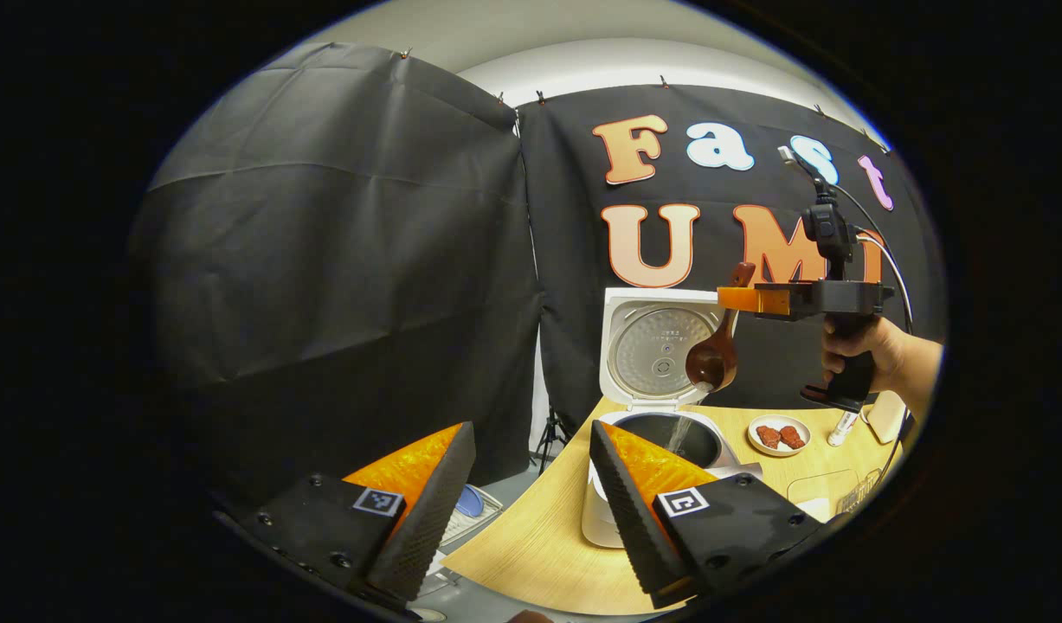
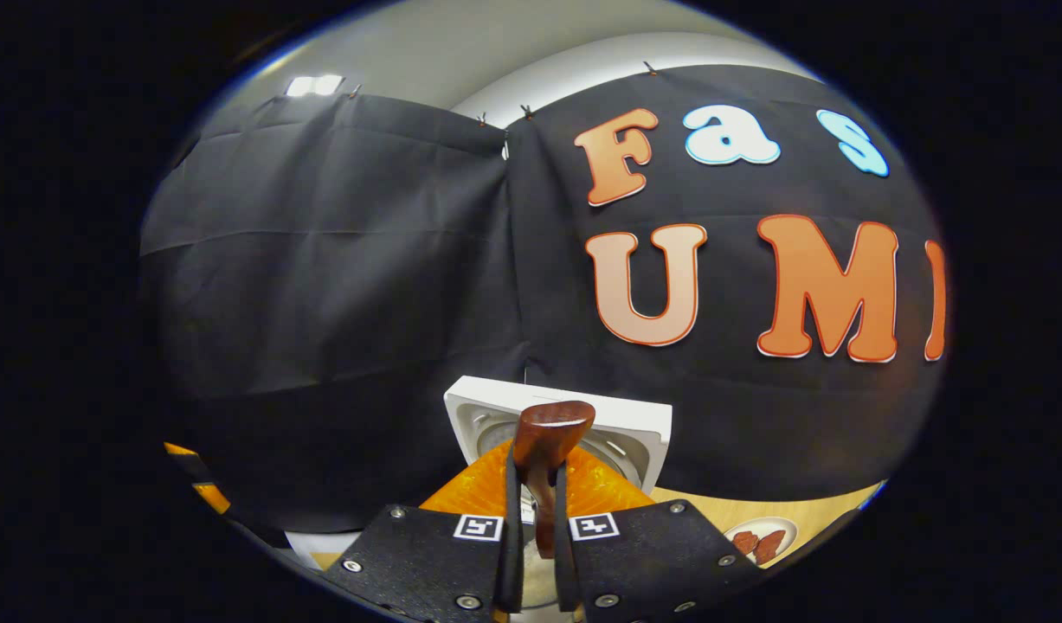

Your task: Close the left gripper, press the button to open the rice cooker; take a wooden spoon from the chopstick holder with the right hand, scoop a spoonful of rice and pour it into the rice cooker, then put the wooden spoon back into the chopstick holder.

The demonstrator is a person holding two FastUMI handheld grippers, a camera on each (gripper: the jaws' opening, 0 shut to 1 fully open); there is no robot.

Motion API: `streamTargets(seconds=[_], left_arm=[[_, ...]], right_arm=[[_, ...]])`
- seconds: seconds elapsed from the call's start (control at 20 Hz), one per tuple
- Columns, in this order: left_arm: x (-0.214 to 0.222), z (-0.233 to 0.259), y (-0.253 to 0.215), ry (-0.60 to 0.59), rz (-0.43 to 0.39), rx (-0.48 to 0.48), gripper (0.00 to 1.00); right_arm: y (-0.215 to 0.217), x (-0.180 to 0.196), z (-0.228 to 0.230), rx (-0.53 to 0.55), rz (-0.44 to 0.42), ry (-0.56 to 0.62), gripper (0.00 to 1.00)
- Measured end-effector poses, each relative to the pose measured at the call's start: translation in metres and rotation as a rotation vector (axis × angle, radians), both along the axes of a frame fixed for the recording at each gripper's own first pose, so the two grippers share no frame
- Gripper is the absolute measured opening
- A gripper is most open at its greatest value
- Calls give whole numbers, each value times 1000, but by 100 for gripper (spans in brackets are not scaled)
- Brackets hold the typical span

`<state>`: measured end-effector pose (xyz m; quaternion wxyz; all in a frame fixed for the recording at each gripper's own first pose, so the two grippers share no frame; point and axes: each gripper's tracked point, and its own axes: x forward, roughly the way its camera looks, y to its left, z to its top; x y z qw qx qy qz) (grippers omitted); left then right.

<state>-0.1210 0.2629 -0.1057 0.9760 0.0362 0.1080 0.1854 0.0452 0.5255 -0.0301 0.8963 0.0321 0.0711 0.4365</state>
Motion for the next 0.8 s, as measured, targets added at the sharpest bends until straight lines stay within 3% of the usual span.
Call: streamTargets(seconds=[0.2,0.4,0.65,0.8], left_arm=[[-1,2,-2,-4,0,3,92],[1,3,-5,-7,-1,5,92],[0,3,-10,-10,-8,9,92],[2,4,-14,-9,-16,11,92]], right_arm=[[9,-19,8,-38,67,-102,14],[7,-20,8,-62,80,-153,14],[1,-21,10,41,35,-2,14],[-30,-9,9,101,-2,89,14]])
